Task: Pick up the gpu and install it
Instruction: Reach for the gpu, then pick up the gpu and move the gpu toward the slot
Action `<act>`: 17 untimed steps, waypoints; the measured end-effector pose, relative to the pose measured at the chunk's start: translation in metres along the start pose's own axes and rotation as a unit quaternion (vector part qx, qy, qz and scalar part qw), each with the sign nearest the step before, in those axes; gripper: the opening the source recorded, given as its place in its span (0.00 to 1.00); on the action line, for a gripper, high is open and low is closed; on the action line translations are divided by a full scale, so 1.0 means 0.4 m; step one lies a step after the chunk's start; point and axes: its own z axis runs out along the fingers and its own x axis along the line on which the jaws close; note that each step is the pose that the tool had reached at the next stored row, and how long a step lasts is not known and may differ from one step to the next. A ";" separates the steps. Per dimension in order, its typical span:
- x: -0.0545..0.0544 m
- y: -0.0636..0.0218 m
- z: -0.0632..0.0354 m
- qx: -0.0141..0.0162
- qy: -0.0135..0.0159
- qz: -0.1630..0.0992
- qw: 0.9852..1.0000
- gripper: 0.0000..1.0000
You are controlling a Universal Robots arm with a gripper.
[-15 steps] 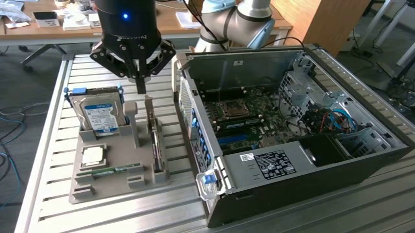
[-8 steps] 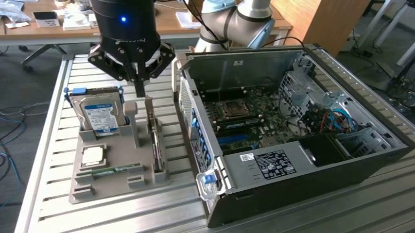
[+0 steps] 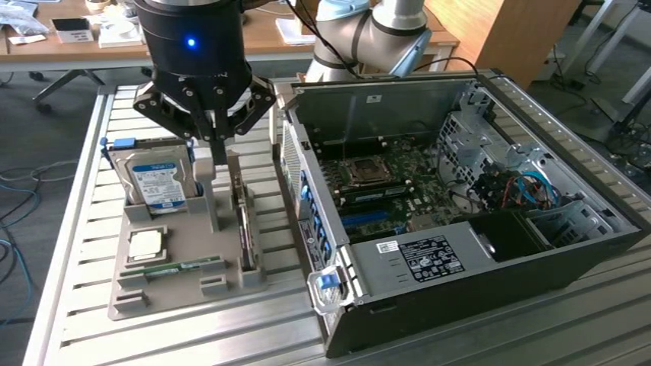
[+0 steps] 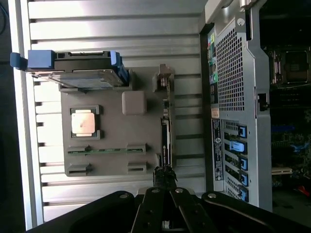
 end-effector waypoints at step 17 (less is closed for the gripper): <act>0.000 0.000 0.000 0.000 0.000 0.000 1.000 0.29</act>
